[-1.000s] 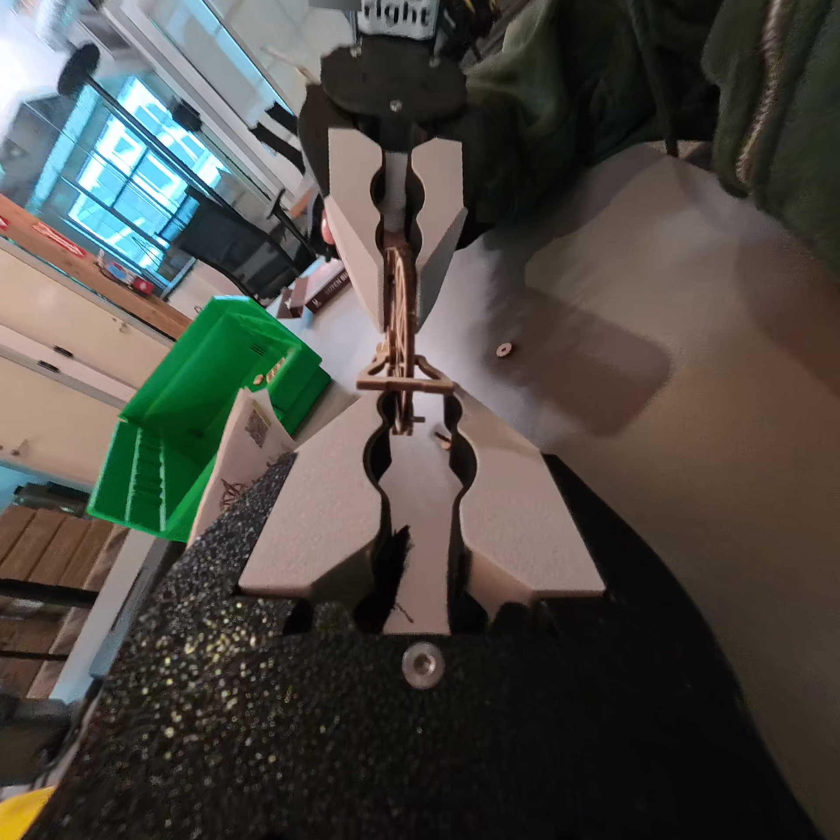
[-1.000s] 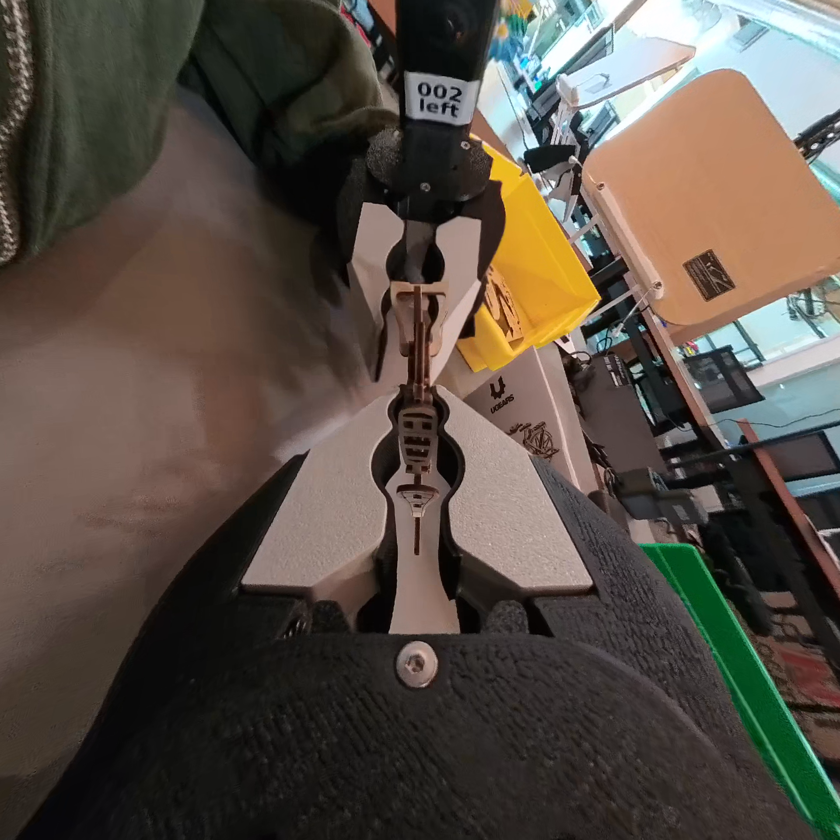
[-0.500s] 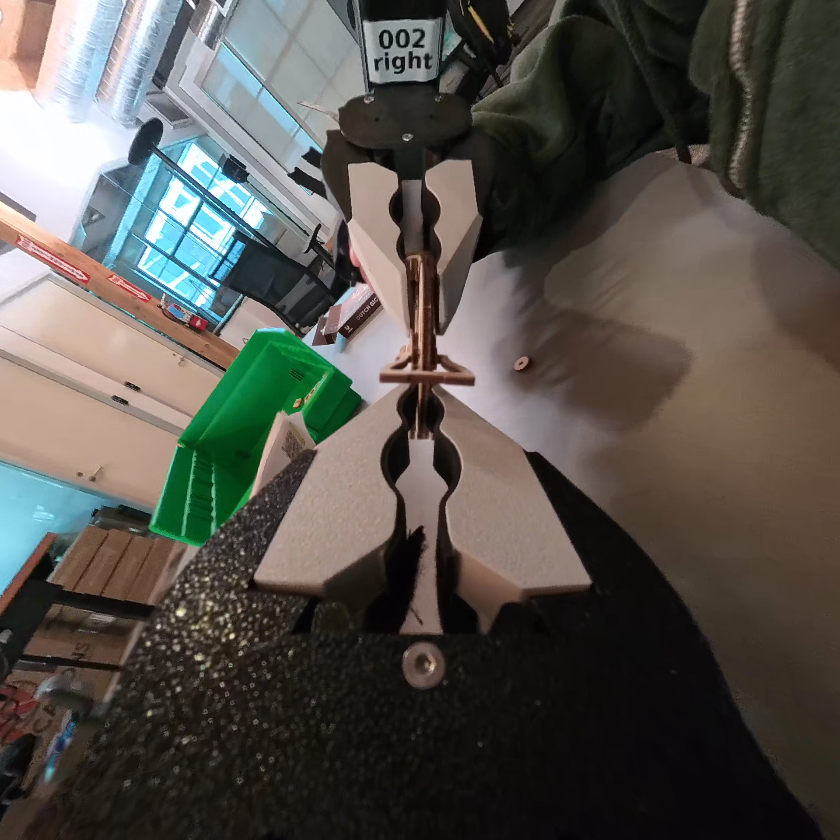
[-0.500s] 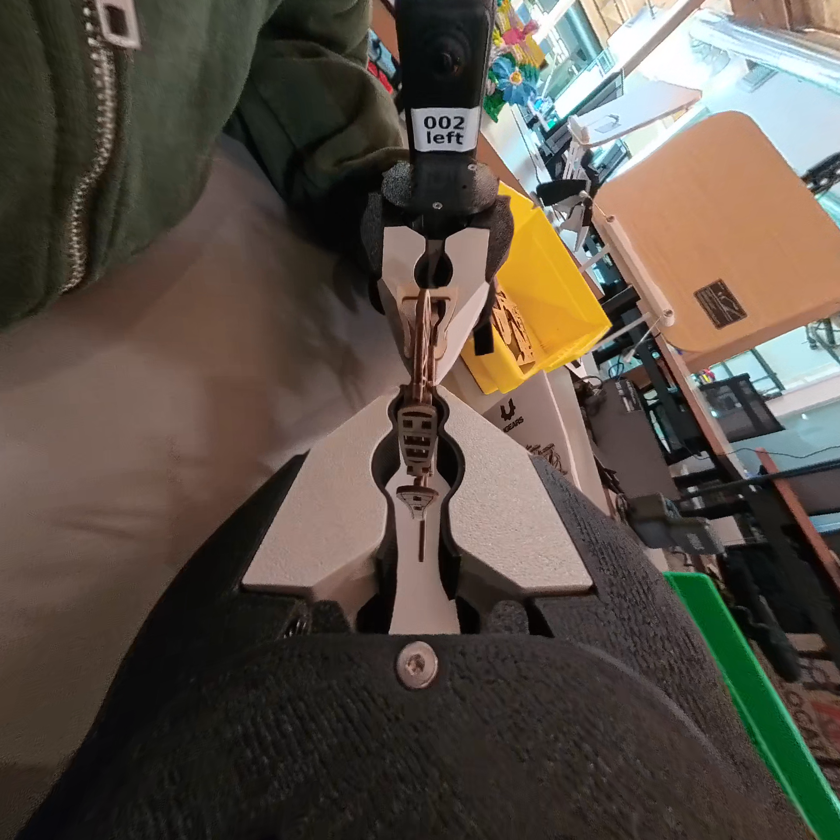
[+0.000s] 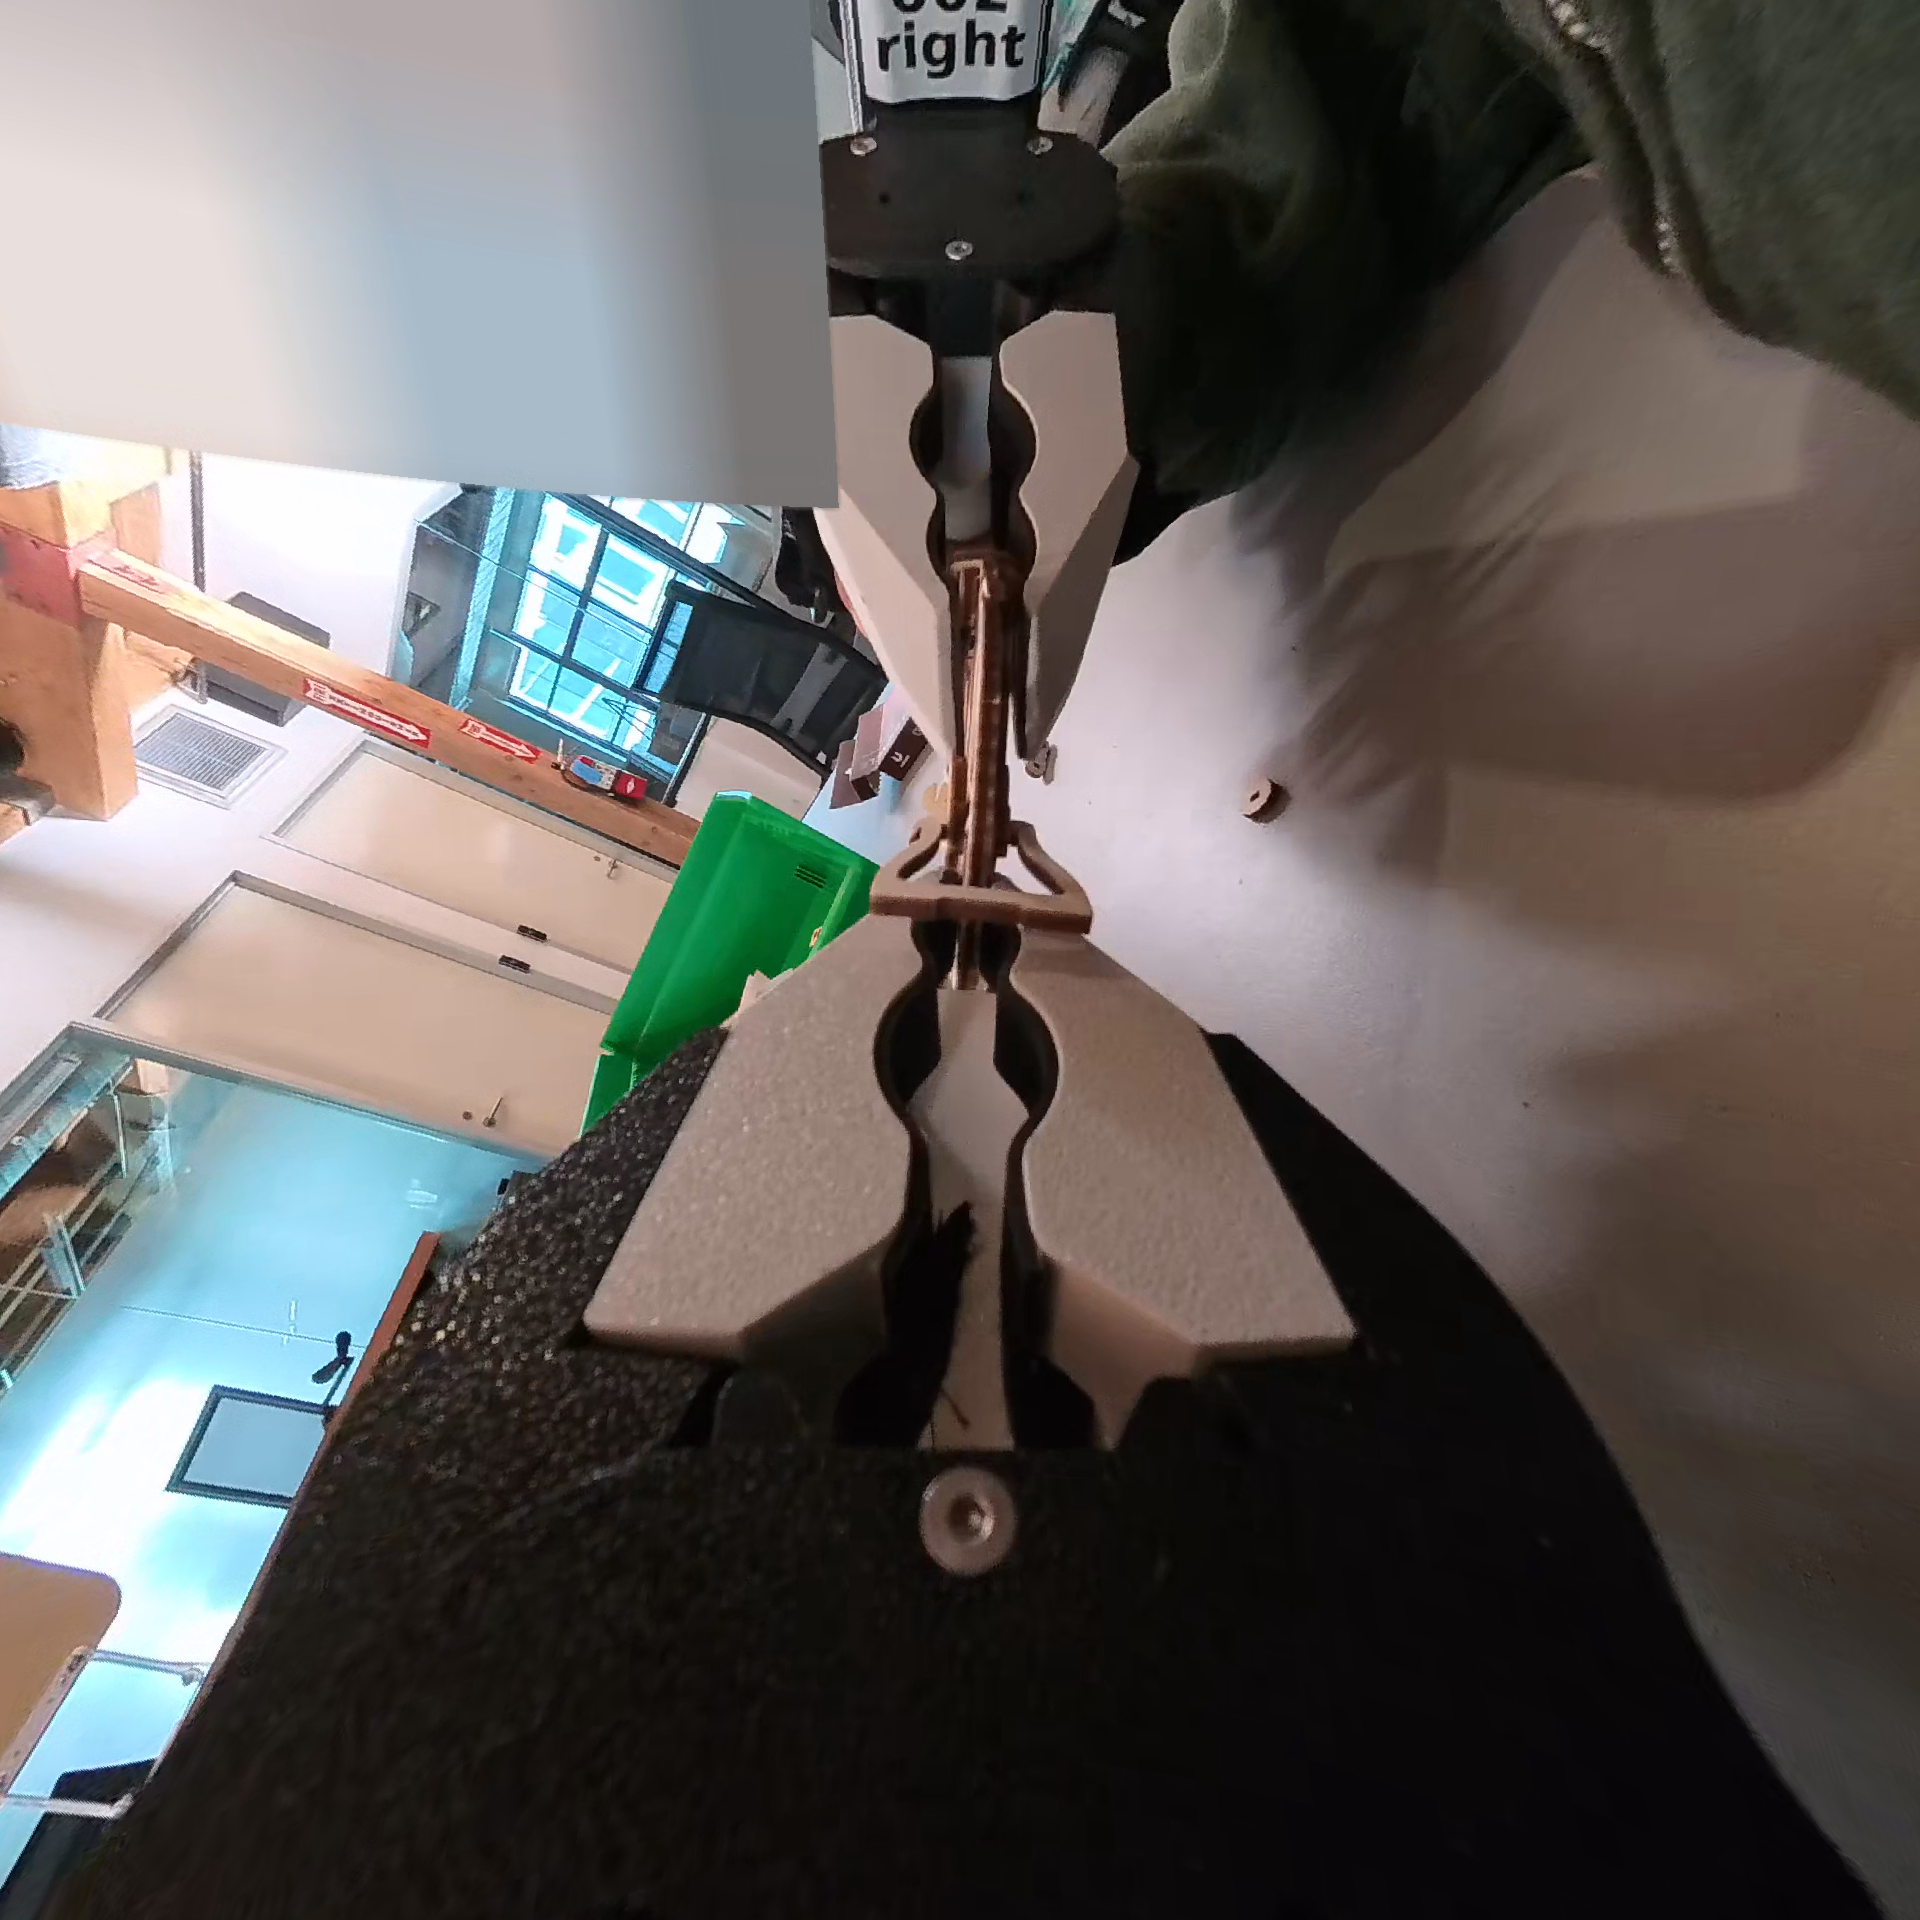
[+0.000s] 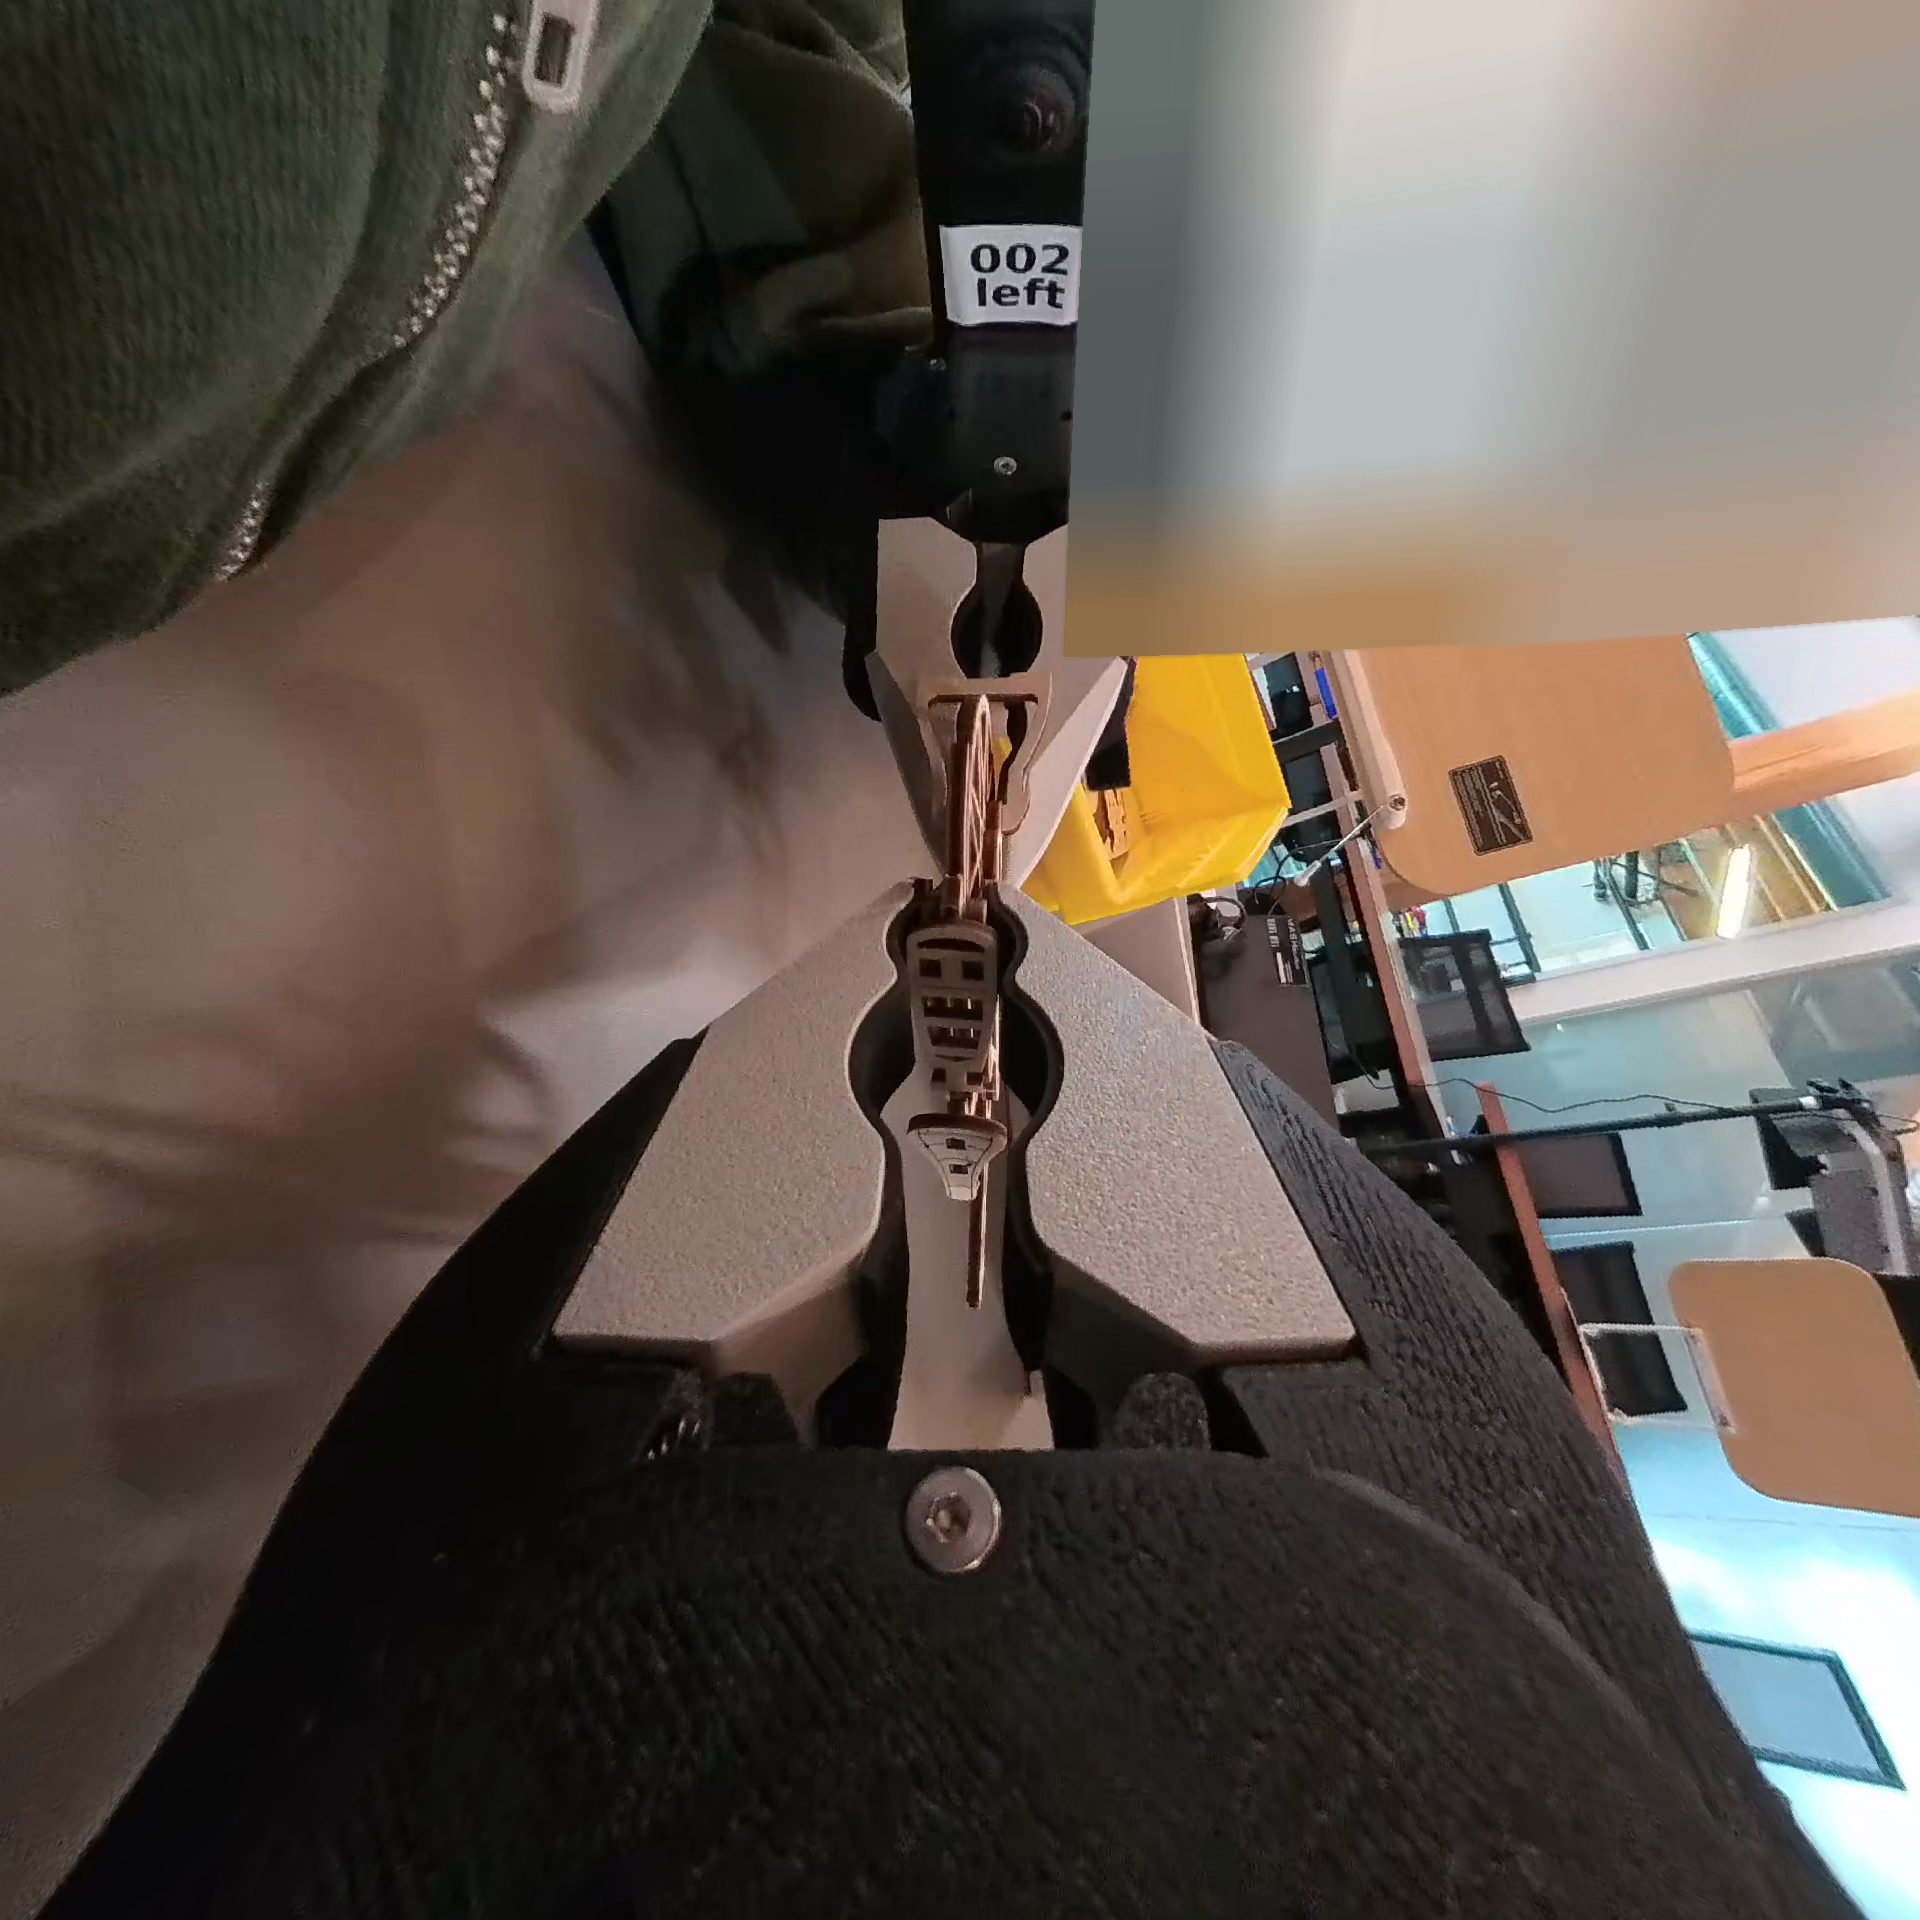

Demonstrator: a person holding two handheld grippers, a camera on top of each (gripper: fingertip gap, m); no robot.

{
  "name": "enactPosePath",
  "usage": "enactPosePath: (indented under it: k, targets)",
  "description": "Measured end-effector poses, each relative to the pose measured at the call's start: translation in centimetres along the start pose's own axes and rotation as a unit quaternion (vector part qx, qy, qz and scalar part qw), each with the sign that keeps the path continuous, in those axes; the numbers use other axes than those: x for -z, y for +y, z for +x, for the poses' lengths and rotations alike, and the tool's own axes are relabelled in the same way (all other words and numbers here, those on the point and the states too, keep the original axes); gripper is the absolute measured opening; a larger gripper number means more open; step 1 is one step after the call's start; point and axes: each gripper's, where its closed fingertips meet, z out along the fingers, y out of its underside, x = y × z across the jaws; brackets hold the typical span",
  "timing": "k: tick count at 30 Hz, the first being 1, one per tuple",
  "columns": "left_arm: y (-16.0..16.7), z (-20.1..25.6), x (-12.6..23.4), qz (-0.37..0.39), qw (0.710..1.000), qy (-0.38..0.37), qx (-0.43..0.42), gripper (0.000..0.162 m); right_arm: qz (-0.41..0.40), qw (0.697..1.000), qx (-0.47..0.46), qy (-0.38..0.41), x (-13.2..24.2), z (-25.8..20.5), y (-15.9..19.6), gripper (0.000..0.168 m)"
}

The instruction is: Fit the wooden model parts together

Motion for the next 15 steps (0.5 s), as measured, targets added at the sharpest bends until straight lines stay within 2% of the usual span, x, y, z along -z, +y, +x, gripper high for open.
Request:
enactPosePath:
  k: [11,15]
  targets:
    - [0.29,-0.25,-0.14,-0.019,1.0,-0.011,0.005,0.001,-0.007,1.0,0.001,0.005,-0.03,0.14,0.18,0.008]
    - [0.11,-0.95,-0.08,-0.009,0.999,-0.032,0.017,0.022,-0.007,1.0,0.001,0.003,-0.05,0.08,0.17,0.007]
